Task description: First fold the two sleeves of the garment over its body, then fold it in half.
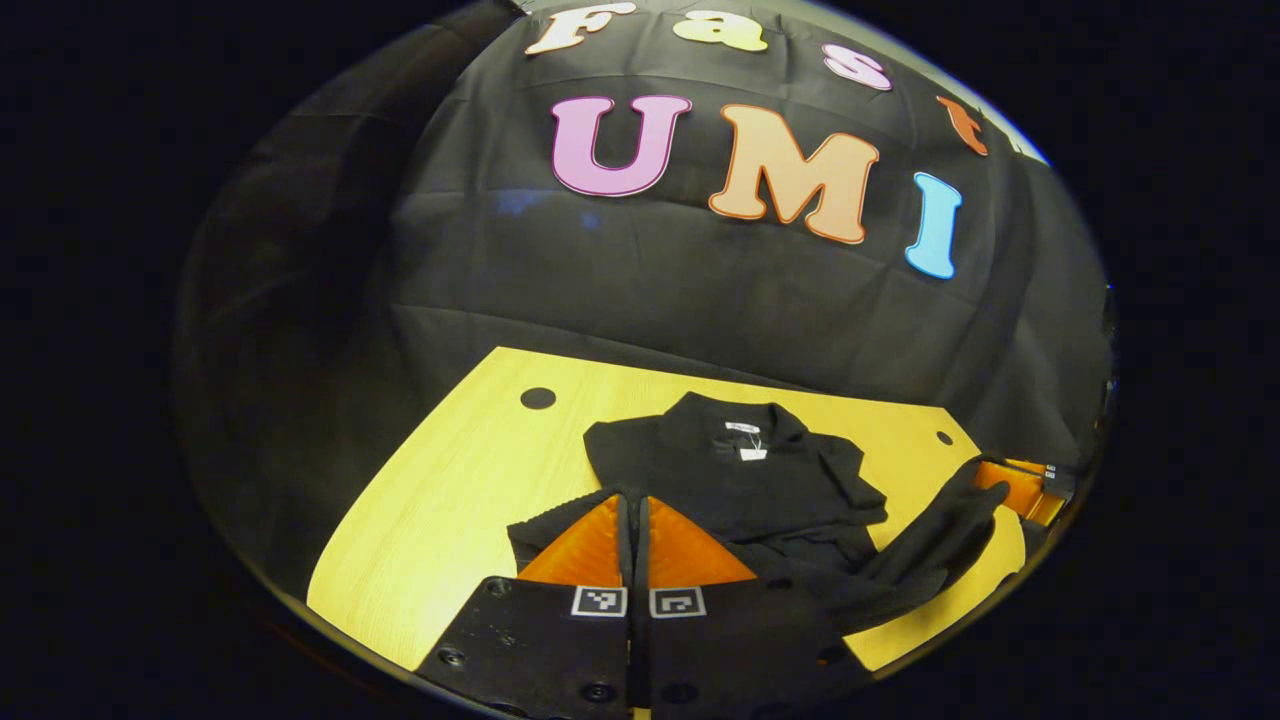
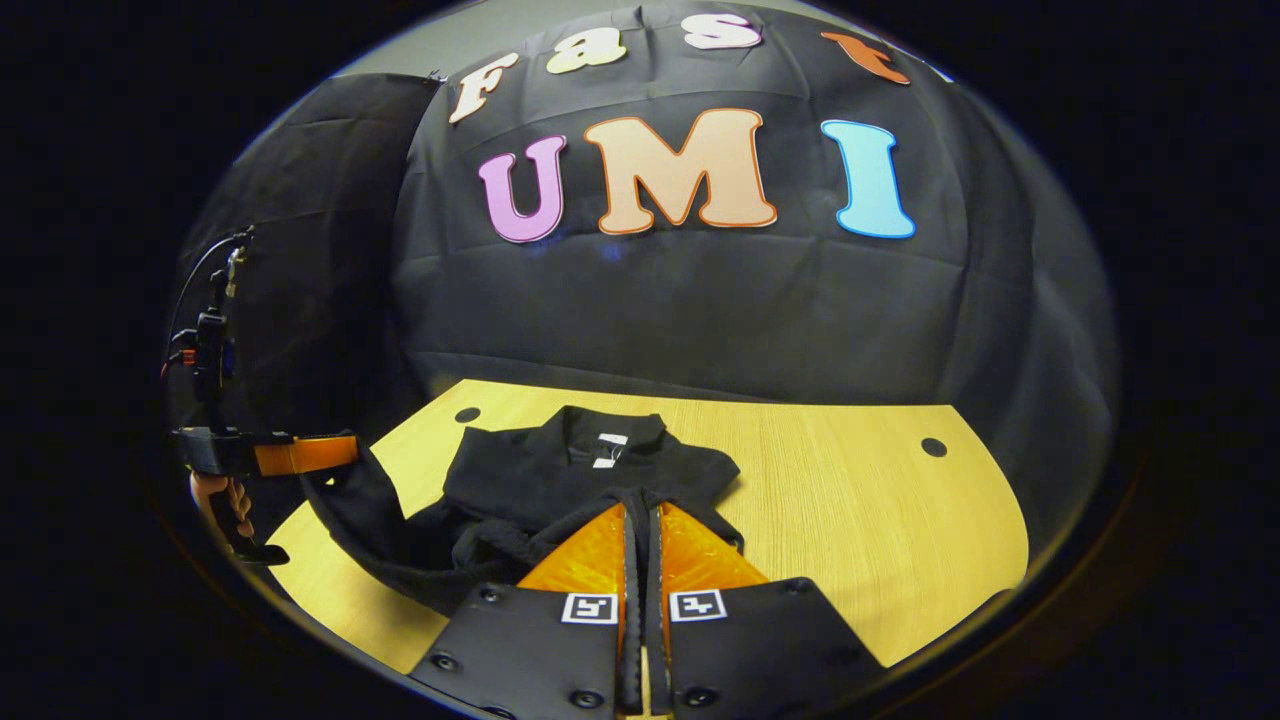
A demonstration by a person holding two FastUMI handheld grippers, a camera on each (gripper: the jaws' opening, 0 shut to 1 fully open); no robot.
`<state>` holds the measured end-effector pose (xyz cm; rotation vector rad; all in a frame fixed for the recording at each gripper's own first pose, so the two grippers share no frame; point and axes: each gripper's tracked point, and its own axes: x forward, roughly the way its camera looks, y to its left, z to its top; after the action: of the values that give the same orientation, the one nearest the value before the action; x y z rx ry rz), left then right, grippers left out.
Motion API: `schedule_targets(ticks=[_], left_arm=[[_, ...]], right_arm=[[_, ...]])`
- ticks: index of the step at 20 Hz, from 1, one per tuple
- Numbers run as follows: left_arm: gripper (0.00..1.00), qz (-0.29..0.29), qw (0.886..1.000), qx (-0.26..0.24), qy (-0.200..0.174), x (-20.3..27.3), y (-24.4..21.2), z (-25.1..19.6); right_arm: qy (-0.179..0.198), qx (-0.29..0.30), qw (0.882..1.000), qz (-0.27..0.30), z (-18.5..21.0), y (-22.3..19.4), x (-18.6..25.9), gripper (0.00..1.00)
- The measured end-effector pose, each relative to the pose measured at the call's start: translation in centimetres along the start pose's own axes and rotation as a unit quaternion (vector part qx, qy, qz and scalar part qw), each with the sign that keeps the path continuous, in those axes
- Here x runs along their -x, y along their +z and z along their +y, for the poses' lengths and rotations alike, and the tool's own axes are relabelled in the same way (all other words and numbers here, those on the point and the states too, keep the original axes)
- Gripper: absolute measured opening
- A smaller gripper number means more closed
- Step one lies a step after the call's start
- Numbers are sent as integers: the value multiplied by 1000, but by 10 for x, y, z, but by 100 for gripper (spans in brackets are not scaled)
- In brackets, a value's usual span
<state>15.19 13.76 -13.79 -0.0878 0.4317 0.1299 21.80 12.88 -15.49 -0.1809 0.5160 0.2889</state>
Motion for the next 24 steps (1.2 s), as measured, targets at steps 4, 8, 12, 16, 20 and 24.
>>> schedule_targets(ticks=[4, 8, 12, 16, 20, 24], left_arm=[[0, -6, 1000, -2, 15, -31, 16, 2], [0, -11, 999, 0, 31, -72, 31, 7], [0, -17, 999, -22, 42, -115, 40, 8], [0, -2, 997, -50, 55, -153, 26, 9], [0, 6, 996, -57, 69, -176, 18, 12], [0, 16, 994, -68, 86, -191, 7, 13]], right_arm=[[-4, 8, 1000, -5, -14, 21, -34, 5], [-7, 4, 1000, -3, -34, 36, -75, 5], [-3, 0, 1000, 12, -50, 38, -120, 5], [-4, -12, 999, 31, -65, 26, -164, 4], [-7, -18, 998, 53, -78, 8, -195, 4], [-14, -26, 998, 61, -82, -3, -211, 9]])
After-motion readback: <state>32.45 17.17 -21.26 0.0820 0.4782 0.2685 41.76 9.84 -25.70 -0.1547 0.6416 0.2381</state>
